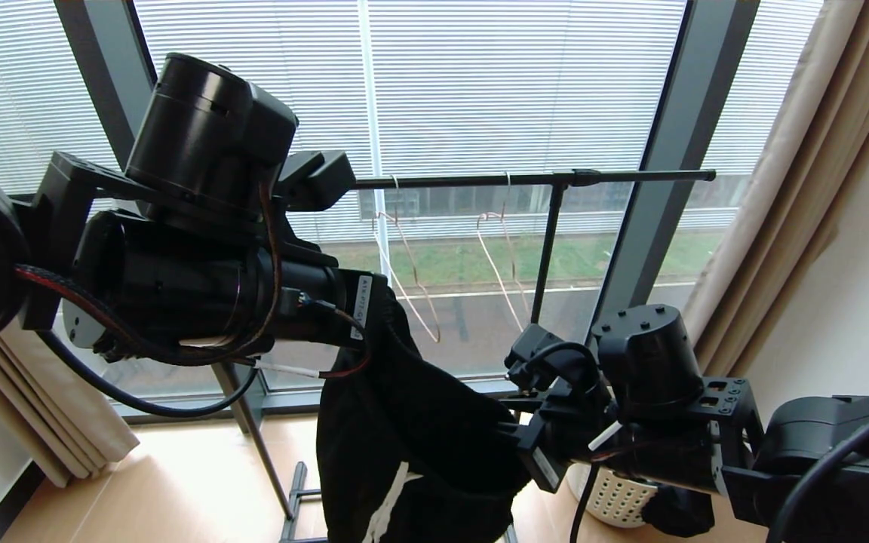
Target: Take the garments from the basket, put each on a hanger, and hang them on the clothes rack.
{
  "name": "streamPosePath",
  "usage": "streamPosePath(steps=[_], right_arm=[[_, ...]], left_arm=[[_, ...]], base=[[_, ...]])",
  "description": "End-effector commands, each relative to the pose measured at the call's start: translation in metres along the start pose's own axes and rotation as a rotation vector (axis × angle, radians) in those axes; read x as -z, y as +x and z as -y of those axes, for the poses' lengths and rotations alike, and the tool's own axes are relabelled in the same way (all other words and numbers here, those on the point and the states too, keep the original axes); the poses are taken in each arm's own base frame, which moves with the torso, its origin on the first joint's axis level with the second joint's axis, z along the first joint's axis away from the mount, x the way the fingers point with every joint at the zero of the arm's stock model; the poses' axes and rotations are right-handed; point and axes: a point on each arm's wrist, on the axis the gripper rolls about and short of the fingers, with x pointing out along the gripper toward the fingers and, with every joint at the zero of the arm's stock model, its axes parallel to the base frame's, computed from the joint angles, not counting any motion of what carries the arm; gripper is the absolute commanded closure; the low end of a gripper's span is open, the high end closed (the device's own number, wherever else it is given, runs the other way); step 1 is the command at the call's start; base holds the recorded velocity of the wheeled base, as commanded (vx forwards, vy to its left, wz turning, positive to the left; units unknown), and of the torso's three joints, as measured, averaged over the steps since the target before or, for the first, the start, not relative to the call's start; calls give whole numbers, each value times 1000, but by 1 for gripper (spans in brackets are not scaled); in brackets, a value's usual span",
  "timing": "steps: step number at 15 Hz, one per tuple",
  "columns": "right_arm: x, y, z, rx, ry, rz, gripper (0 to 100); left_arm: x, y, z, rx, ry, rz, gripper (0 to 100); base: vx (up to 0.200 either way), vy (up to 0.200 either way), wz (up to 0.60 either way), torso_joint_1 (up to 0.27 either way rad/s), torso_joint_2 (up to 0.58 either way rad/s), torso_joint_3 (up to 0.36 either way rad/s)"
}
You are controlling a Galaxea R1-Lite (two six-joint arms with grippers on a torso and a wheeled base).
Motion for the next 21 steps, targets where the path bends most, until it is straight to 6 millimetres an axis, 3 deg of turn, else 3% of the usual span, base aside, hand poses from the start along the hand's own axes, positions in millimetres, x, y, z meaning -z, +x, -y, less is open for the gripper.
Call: streamPosePath(steps=[1, 6, 8, 9, 10, 12, 16, 21], right_arm=[[0, 1, 0, -1, 0, -1, 100], [-7, -4, 15, 49, 26, 30, 100], [-17, -15, 31, 97, 48, 80, 100], [-24, -24, 37, 117, 54, 113, 100], [-28, -28, 38, 123, 53, 129, 100], [-38, -42, 45, 161, 59, 180, 100], [-36, -63, 41, 196, 60, 204, 100], [-29, -94, 38, 337, 68, 222, 100]], left_arm=[[0, 0, 0, -1, -1, -2, 100], [7, 1, -2, -4, 1, -23, 100], [21, -3, -6, -14, 31, -59, 100], [31, -7, -9, -17, 59, -80, 0], [35, -9, -10, -17, 61, -85, 0], [60, -24, -18, -25, 101, -125, 0], [107, -55, -44, -58, 195, -165, 0], [106, -58, -65, 19, 94, -70, 0]], base=[[0, 0, 0, 0, 0, 0], [0, 0, 0, 0, 0, 0], [0, 0, 0, 0, 0, 0], [0, 0, 0, 0, 0, 0], [0, 0, 0, 0, 0, 0], [0, 0, 0, 0, 0, 0], [0, 0, 0, 0, 0, 0], [0, 0, 0, 0, 0, 0]])
